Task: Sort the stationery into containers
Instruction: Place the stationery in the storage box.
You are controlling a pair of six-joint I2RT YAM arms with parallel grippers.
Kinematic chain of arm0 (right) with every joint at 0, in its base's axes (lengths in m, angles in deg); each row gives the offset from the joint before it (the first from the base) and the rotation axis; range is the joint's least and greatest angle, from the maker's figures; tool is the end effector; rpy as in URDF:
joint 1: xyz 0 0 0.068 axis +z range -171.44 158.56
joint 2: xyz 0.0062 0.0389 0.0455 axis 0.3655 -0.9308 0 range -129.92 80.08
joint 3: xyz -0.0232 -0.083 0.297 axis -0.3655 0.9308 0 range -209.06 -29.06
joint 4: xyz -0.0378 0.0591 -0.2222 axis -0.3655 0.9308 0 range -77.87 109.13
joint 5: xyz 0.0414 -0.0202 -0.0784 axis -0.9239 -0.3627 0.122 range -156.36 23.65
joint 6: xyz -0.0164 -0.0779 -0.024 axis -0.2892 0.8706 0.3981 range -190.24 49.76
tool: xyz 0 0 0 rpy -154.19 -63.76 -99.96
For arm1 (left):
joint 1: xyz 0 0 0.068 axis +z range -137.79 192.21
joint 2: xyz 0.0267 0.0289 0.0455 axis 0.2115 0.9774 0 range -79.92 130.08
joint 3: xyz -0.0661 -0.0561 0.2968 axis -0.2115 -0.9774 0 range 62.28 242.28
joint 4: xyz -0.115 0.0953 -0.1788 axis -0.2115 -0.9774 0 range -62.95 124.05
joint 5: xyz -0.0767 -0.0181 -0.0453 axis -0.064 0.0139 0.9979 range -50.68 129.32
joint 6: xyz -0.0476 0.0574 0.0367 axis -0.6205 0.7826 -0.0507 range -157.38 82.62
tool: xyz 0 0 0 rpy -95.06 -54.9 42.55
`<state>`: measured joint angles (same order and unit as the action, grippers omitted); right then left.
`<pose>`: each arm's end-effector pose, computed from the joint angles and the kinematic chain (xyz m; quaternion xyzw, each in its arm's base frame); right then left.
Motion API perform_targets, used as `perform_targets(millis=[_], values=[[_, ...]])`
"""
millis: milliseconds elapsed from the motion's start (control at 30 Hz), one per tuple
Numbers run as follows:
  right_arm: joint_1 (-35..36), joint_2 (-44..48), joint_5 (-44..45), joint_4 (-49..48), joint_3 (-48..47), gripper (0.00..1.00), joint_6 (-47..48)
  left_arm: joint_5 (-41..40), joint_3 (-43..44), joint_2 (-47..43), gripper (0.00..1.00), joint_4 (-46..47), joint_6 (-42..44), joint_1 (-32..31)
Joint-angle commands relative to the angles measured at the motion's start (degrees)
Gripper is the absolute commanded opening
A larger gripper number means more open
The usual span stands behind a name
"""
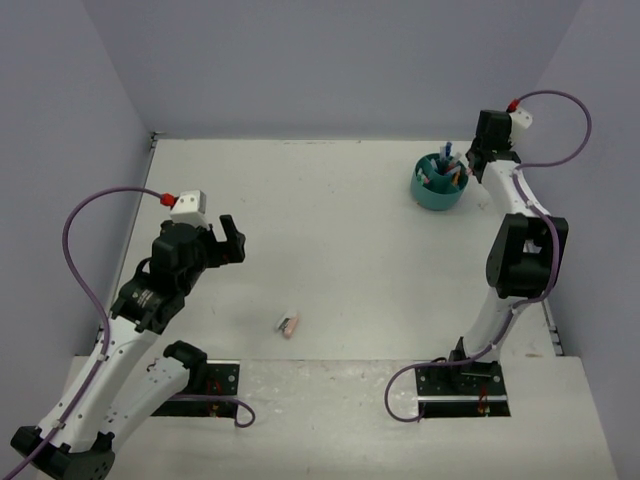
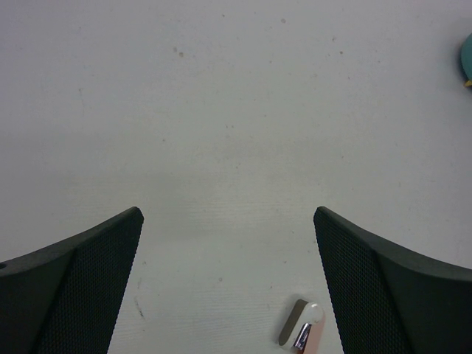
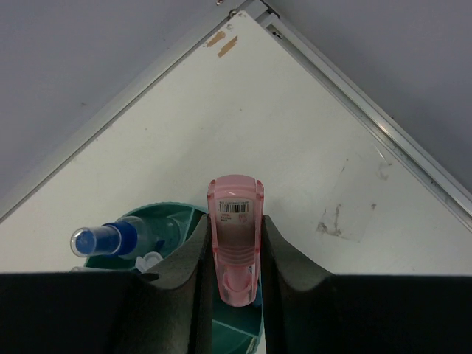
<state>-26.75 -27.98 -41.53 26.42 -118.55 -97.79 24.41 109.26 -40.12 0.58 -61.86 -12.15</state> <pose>0.4486 -0.0722 0.3129 0.3412 0.7936 -0.0951 0.4947 0.1196 -0.0336 0.3291 -0.0694 0.8421 -0.1160 0.5221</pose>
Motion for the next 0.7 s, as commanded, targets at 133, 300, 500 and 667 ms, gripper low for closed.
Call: perform_targets(millis=[133, 300, 500, 667], values=[[-0.05, -5.93, -4.64, 4.59, -8.65, 0.05, 1.62, 0.94, -0.31, 0.19, 1.0, 2.87, 1.19, 0.63], [0.06, -6.48, -8.65, 3.76, -7.47, 0.12, 2.15, 0.84, -0.32, 0.19, 1.0, 2.88, 1.28, 0.63], [0.54, -7.53, -9.55, 5.95, -8.33, 0.3, 2.81, 0.6, -0.31, 0.19, 1.0, 2.72, 1.19, 0.63], [0.74, -7.09, -9.71, 8.44, -10.5, 0.43, 3.2, 0.68, -0.4, 0.62, 1.0, 2.72, 1.28, 0.62]])
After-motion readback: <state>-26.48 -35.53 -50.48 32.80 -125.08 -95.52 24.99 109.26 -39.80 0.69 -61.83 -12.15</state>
